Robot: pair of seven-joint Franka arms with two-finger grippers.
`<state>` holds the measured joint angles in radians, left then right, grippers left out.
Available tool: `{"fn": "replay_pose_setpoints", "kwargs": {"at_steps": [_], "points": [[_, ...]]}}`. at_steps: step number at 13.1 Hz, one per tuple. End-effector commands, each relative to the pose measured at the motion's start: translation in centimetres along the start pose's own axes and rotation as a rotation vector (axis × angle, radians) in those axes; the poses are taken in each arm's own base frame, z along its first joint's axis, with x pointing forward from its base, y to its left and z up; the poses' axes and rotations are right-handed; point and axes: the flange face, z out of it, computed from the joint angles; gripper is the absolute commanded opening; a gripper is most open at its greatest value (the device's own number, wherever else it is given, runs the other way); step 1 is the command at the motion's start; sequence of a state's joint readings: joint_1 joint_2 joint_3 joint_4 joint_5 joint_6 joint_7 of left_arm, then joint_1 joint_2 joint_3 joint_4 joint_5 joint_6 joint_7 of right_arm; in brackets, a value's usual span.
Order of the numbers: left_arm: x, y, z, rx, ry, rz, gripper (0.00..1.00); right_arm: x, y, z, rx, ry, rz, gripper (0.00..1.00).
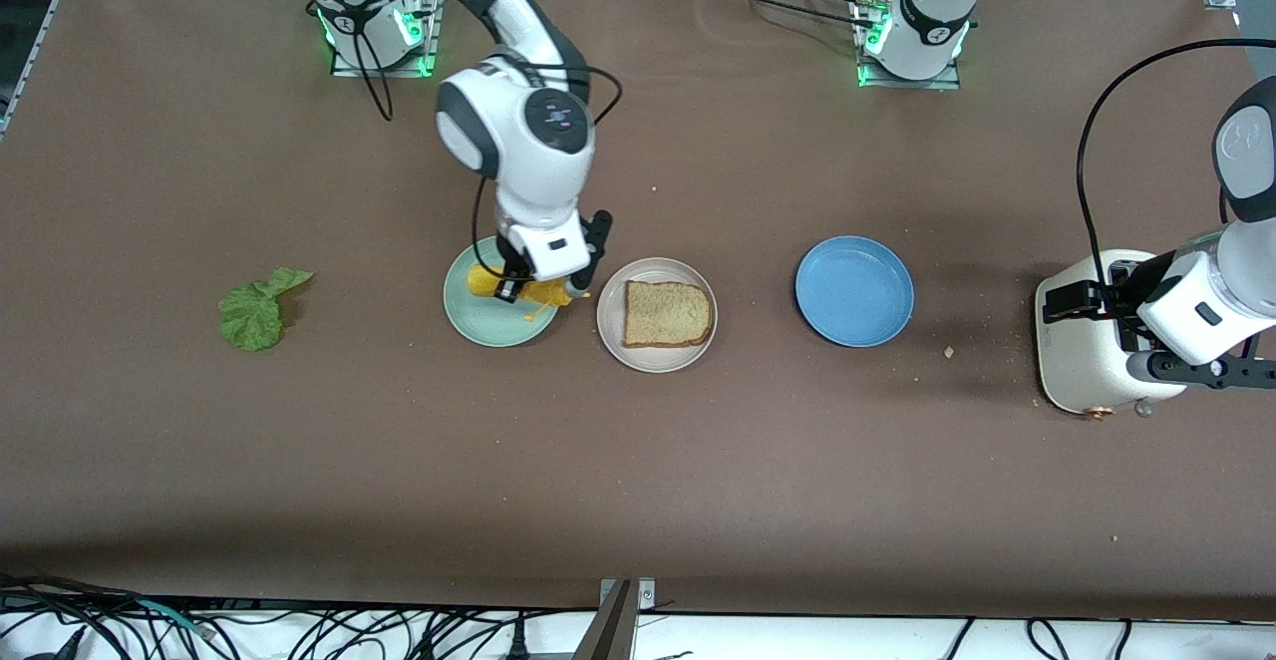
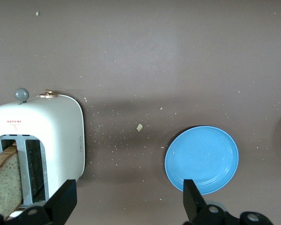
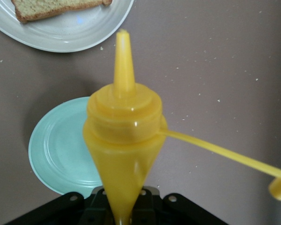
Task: Make sandwich in beige plate with both arms
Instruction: 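Tilt the mustard bottle over the bread on the beige plate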
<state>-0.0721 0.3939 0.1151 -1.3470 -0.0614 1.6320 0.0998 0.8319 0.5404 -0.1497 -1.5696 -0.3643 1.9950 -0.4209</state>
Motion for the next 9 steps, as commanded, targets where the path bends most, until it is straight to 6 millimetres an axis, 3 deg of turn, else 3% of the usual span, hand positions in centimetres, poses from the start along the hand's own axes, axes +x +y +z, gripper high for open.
{"fn": "replay_pose_setpoints", "kwargs": {"at_steps": [1,3,5,9], "points": [[0.0,0.1,0.1,0.035,0.006,-0.006,1.0,3.3,-1.3,0.9,-0.089,-0.11,-0.008,0.0],[0.0,0.1,0.1,0.035,0.007,-0.006,1.0,4.7,-2.0,2.0,-0.117,-0.202,-0.013,0.0],[0.0,0.0,0.1,0.035,0.007,-0.007,1.0,7.1,-5.0,3.0,-0.204,-0.282,-0.03,0.0],[0.0,-0.3,0.1,0.034,0.006,-0.01,1.0,8.6,-7.3,4.5,-0.26,-0.308,-0.045,0.0]]}}
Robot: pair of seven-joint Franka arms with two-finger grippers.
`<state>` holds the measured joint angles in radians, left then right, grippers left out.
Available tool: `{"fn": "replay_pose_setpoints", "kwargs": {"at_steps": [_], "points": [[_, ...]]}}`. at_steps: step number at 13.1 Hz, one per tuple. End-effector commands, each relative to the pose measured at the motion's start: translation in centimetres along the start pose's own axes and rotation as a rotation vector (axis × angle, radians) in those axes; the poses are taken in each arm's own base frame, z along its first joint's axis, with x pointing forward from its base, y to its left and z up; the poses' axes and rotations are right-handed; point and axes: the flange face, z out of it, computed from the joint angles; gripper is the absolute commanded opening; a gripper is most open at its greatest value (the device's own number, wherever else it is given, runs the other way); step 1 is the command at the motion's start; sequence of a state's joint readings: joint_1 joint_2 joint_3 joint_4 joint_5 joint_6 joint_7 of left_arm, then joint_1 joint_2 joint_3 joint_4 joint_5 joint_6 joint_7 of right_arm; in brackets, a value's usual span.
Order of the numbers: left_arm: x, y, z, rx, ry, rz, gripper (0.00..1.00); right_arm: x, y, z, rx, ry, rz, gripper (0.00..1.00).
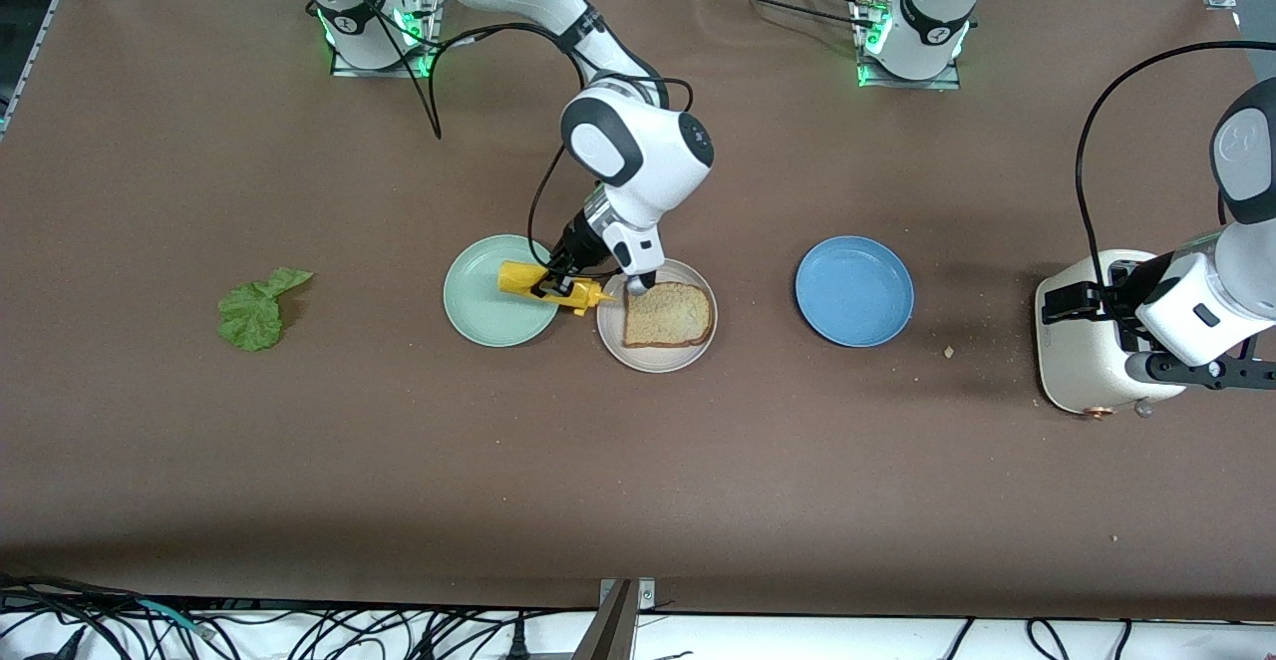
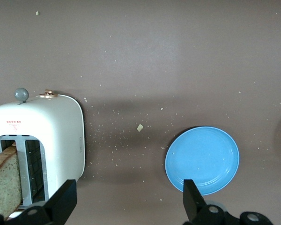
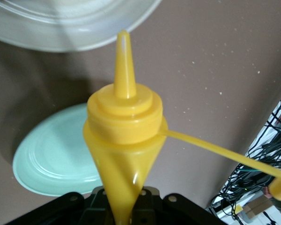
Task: Make sandwich in beige plate with both arms
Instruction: 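Tilt the mustard bottle over the bread on the beige plate, then carry the mustard back beside the lettuce while the left gripper lowers into toaster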
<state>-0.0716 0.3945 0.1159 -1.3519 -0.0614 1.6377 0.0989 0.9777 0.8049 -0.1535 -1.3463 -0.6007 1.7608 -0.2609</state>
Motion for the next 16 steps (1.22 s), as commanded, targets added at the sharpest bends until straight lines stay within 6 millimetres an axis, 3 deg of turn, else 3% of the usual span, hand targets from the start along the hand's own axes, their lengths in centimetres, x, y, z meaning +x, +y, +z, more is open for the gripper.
{"fn": "replay_pose_setpoints", "kwargs": {"at_steps": [1,3,6,8,9,11,13,16], "points": [[-0.1,-0.2,-0.1,0.034,0.006,-0.008,1.0,1.4,-0.3,0.1,-0.045,-0.029,0.016,0.0],[-0.1,-0.7,0.0,0.034,0.004,-0.014,1.0,2.0,-0.7,0.5,-0.047,-0.031,0.011,0.0],[-0.2,-3.6,1.1,0.035,0.004,-0.037,1.0,2.0,-0.4,0.3,-0.048,-0.023,0.019,0.0],[-0.6,-5.3,1.8,0.089,-0.02,-0.025,1.0,0.8,1.4,-1.0,-0.034,-0.016,0.049,0.0],[-0.8,-5.9,2.1,0.111,-0.033,0.022,1.0,-1.0,3.7,-1.8,0.015,0.009,0.084,0.0],[-1.6,-9.8,2.3,0.097,-0.042,0.038,1.0,-5.6,8.8,-2.8,0.158,0.094,0.152,0.0],[-2.2,-12.3,3.4,0.087,-0.042,0.07,1.0,-11.1,13.9,-3.1,0.266,0.178,0.177,0.0],[-3.7,-16.4,5.8,0.063,-0.028,0.09,1.0,-20.7,20.1,0.1,0.439,0.32,0.172,0.0]]}}
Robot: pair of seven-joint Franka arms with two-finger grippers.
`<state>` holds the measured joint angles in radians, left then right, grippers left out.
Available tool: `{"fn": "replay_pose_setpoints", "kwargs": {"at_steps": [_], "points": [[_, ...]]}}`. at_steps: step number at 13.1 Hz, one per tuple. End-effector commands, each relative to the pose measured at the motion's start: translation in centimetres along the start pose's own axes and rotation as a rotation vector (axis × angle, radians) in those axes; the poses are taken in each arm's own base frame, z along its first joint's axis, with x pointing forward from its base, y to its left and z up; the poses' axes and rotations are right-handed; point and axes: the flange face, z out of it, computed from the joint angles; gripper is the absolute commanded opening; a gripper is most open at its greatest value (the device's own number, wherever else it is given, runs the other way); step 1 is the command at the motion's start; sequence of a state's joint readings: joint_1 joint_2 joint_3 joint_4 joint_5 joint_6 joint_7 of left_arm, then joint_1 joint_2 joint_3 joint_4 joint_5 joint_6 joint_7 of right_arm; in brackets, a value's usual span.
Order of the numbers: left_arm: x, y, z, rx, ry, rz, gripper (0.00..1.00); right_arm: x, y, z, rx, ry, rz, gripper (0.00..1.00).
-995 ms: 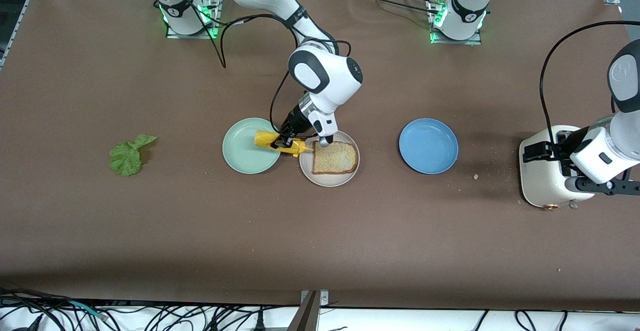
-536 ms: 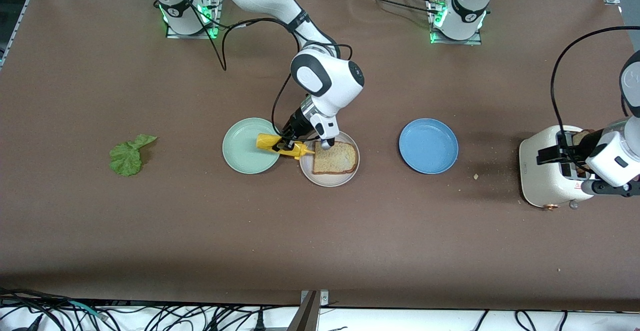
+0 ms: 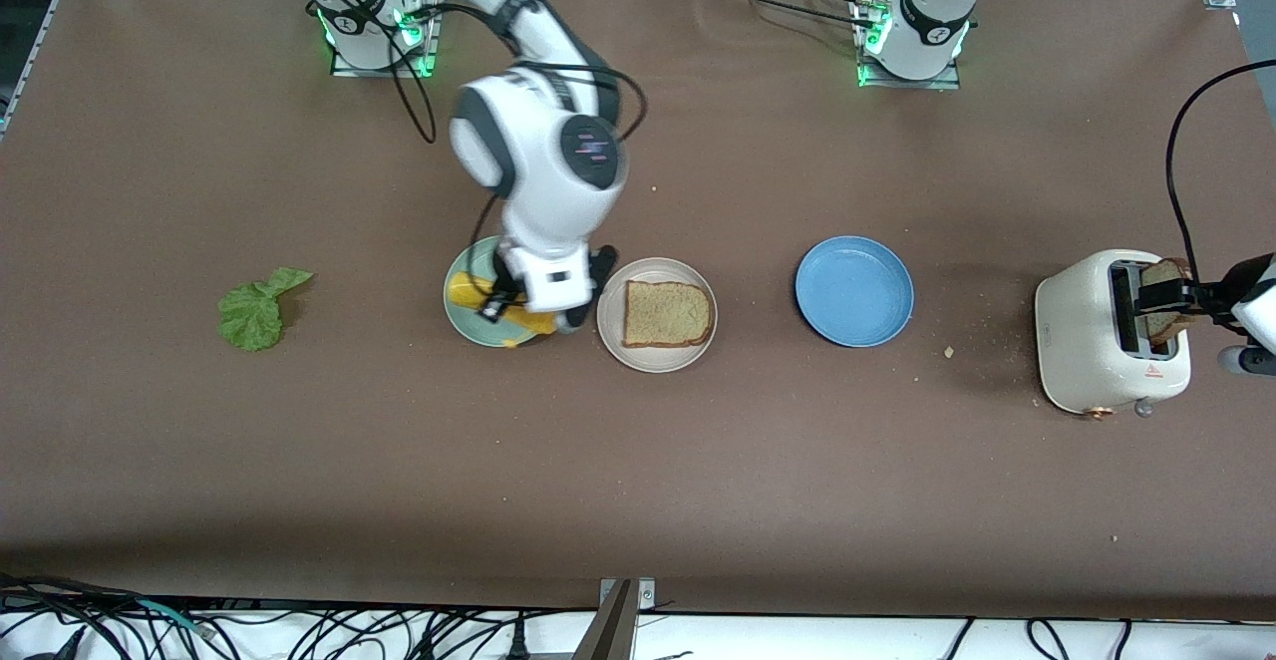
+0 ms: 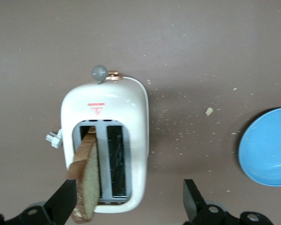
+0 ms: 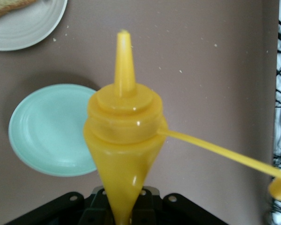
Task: Make sandwich in beige plate with both arms
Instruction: 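Carry the mustard back beside the lettuce while the left gripper lowers into toaster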
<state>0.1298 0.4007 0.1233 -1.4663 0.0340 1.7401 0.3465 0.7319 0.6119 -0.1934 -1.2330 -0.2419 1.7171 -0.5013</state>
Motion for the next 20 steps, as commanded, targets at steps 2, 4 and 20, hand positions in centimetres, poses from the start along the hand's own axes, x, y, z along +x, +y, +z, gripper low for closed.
{"fn": "replay_pose_setpoints", "kwargs": {"at_steps": [2,4,20], "points": [[-2.8,-3.7,2.8,-0.027,0.046,0.013,1.0,-11.2,8.8,-0.2,0.228,0.183,-0.067,0.0],[-3.5,-4.7,3.7,-0.024,0.062,0.008,1.0,-16.9,13.4,1.6,0.33,0.328,-0.1,0.0],[-4.4,-8.2,7.2,-0.147,0.109,-0.076,0.01,-34.8,8.7,27.9,0.416,1.201,-0.195,0.0]]}}
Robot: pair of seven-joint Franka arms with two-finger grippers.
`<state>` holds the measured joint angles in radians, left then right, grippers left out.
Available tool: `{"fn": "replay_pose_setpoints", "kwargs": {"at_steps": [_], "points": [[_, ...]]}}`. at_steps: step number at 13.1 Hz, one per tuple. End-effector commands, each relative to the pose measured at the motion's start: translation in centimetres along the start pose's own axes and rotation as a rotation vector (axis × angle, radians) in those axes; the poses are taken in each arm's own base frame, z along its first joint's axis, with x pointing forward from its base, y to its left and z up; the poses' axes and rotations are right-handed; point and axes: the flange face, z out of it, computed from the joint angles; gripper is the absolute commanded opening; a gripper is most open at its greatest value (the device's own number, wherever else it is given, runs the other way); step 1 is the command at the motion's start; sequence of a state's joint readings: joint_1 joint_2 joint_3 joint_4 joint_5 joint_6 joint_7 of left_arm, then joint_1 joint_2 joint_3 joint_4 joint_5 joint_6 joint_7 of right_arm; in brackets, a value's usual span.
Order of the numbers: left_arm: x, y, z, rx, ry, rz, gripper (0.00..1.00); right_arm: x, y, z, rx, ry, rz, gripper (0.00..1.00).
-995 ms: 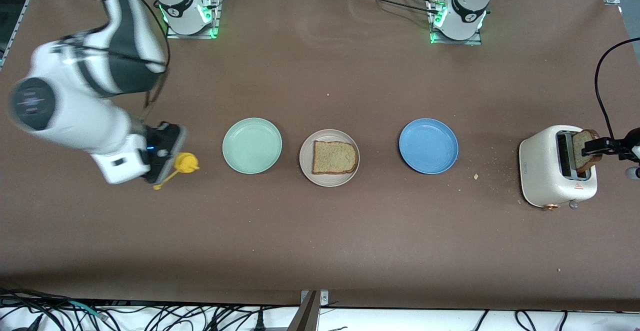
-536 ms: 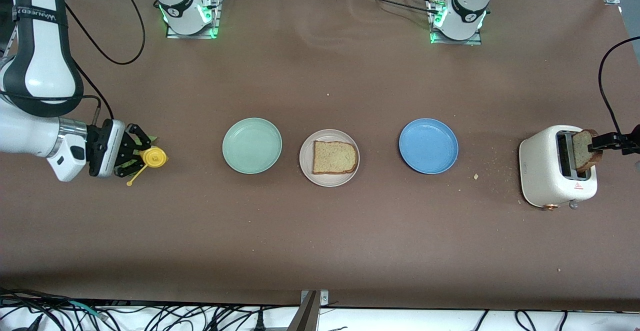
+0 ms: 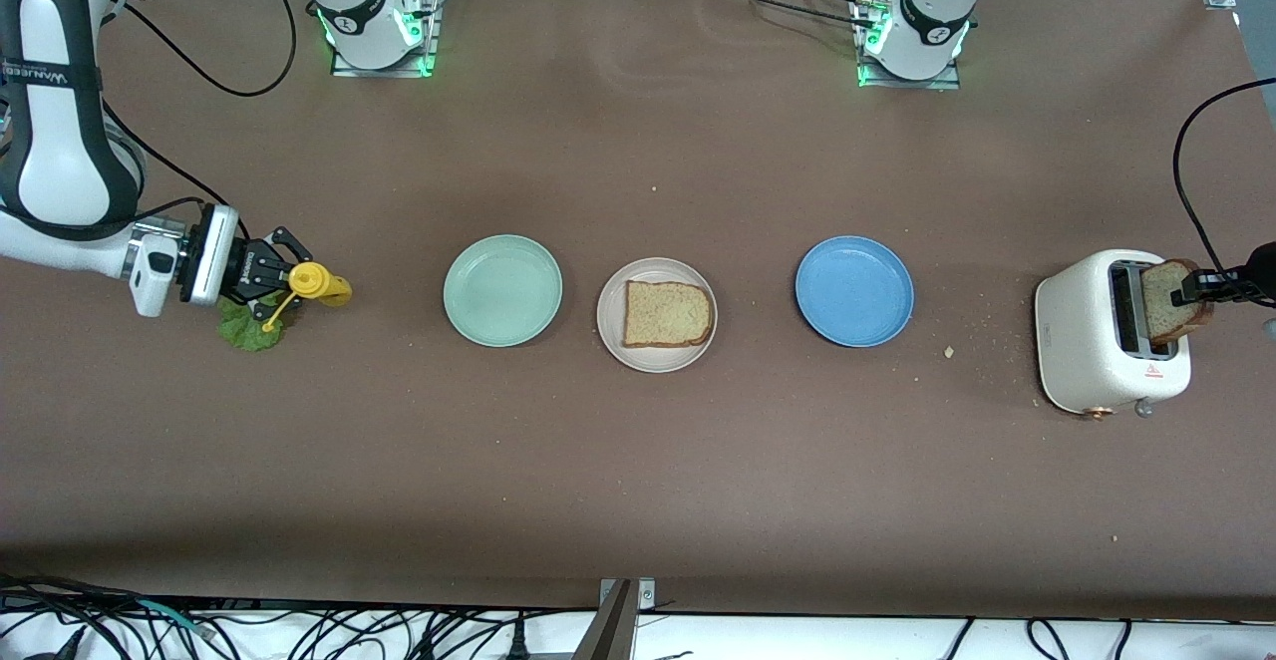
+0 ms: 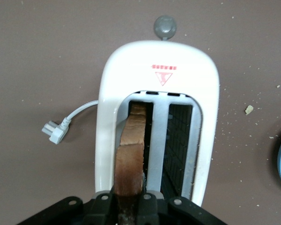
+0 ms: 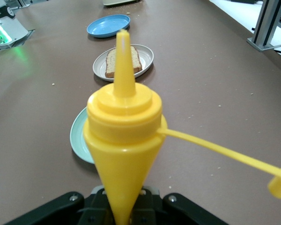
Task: Make sandwich in beige plate with both arms
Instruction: 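Grasp the second bread slice with the left gripper and lift it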
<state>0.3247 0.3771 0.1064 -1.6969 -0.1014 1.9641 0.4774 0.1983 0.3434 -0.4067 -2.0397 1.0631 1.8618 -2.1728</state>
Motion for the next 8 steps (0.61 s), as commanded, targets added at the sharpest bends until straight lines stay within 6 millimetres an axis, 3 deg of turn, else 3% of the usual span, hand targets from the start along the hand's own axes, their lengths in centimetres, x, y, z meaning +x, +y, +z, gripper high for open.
{"fn": "replay_pose_setpoints", "kwargs": {"at_steps": [1,4,8], "points": [[1.1,1.9,-1.7,-0.015,0.03,0.03,0.0,-2.4,-0.5,0.4,-0.032,0.067,-0.063,0.0],[2.8,4.3,-5.5,-0.014,0.052,0.068,0.0,-3.4,-0.5,1.0,-0.029,0.102,-0.067,0.0],[4.5,8.5,-8.8,0.003,0.075,0.101,0.0,-4.2,-0.4,0.9,-0.033,0.102,-0.086,0.0]]}}
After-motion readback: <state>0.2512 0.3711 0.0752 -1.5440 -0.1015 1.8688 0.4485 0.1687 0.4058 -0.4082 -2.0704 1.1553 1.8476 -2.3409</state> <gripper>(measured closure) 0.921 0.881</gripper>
